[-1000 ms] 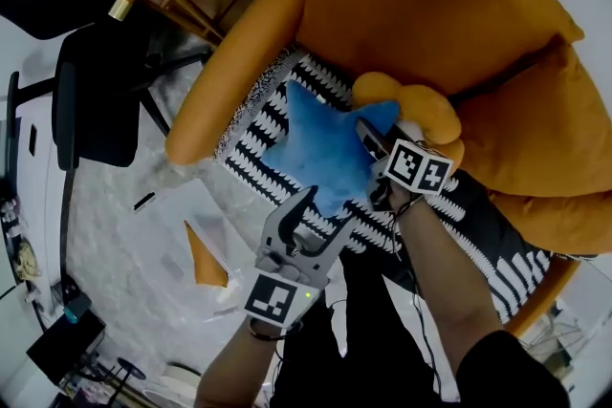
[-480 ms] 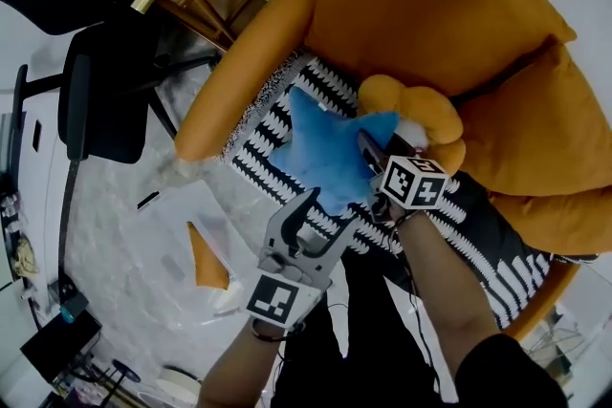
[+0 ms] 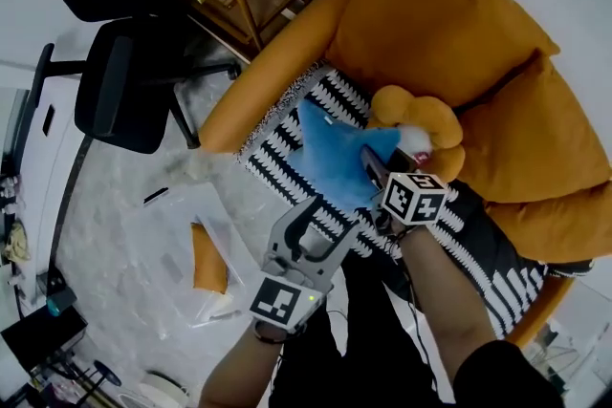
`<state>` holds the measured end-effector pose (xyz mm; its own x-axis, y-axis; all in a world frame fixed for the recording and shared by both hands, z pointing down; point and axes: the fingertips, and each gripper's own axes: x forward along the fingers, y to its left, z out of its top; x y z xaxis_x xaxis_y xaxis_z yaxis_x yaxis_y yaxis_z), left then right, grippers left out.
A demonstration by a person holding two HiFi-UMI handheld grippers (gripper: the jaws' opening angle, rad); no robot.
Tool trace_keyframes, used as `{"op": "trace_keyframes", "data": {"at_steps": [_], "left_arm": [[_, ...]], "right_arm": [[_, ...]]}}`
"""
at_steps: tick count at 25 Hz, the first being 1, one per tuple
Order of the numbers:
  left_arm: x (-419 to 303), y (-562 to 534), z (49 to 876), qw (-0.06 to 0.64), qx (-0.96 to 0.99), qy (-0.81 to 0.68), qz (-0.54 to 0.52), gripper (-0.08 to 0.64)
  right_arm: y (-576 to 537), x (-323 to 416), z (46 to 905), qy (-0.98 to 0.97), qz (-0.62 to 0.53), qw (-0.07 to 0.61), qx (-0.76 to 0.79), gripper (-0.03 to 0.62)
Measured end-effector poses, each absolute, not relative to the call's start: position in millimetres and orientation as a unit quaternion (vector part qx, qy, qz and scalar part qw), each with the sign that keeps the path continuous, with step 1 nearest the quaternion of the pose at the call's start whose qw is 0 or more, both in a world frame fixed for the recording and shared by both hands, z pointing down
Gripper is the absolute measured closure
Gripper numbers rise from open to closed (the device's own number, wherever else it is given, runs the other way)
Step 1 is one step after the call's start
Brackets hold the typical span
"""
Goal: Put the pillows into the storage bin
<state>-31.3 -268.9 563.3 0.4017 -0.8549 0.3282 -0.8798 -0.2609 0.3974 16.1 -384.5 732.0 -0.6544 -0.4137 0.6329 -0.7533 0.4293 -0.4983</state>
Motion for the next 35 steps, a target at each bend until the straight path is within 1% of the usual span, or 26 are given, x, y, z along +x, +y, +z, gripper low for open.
{"op": "trace_keyframes", "data": {"at_steps": [6,14,21,24,26,27,29,31,32,35], "left_arm": [[-51.3,-248.3,523.4,0.239,0.793,-0.561,0.016,0.305],[-79.9,-212.9,458.8,0.194,0.788,-0.584,0.011,0.305],[-98.6,-175.7,397.8,0.141,0.779,-0.611,0.006,0.316],[-107.5,-158.3,374.4,0.119,0.77,-0.627,0.0,0.345],[-115.1,-147.0,362.2,0.108,0.761,-0.64,-0.002,0.382],[-119.4,-141.9,357.2,0.102,0.756,-0.647,-0.002,0.405],[-128.1,-131.8,349.8,0.095,0.746,-0.659,0.004,0.485],[-137.9,-122.6,341.2,0.088,0.736,-0.671,0.01,0.532],[-143.8,-118.4,335.6,0.083,0.732,-0.677,0.01,0.545],[-158.9,-100.6,319.4,0.068,0.72,-0.691,0.008,0.552]], "right_arm": [[-371.8,-10.1,673.1,-0.862,0.3,0.242,0.329,0.407],[-351.4,-31.8,561.7,-0.9,0.25,0.194,0.3,0.403],[-307.5,-54.7,471.1,-0.932,0.168,0.187,0.261,0.405],[-287.3,-61.7,439.9,-0.941,0.148,0.181,0.247,0.405],[-274.8,-65.7,422.8,-0.945,0.136,0.179,0.237,0.405],[-268.5,-68.1,415.8,-0.948,0.131,0.178,0.231,0.405],[-255.3,-73.6,404.3,-0.952,0.119,0.177,0.219,0.405],[-243.7,-82.0,392.1,-0.957,0.104,0.176,0.208,0.407],[-238.7,-87.7,385.4,-0.959,0.097,0.174,0.202,0.407],[-218.9,-102.5,368.1,-0.964,0.085,0.168,0.186,0.407]]}}
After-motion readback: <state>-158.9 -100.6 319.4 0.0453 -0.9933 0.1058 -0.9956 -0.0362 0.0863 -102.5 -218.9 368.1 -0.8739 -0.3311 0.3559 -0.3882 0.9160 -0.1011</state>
